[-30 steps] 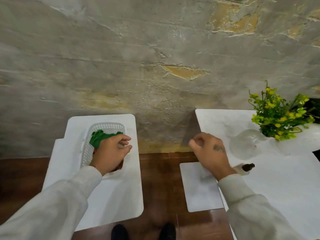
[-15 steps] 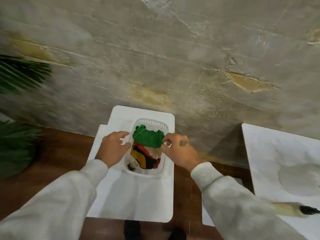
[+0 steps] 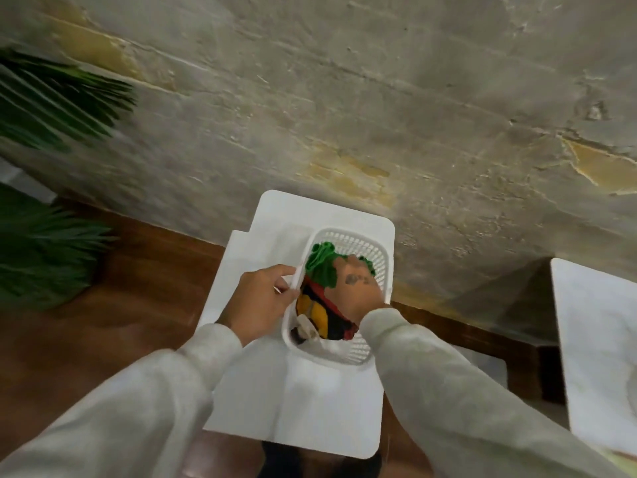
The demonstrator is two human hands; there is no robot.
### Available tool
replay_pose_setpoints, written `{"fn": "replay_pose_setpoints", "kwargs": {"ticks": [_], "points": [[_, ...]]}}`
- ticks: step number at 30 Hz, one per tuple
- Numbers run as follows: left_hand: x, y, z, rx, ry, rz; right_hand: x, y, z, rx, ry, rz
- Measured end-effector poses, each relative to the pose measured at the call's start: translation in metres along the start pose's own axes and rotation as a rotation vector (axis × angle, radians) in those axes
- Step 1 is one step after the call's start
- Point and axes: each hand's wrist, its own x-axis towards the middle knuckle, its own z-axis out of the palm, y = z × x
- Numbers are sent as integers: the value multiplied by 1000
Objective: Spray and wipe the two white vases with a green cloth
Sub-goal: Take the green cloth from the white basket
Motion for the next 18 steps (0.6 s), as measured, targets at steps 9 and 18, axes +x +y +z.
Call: {"fn": "replay_pose_setpoints", "kwargs": {"ticks": [9, 18], "points": [[2, -5, -1, 4, -12, 16, 16, -2, 20, -125, 106, -4], [2, -2, 2, 64, -4, 30, 0, 5, -11, 290, 142, 66]]}}
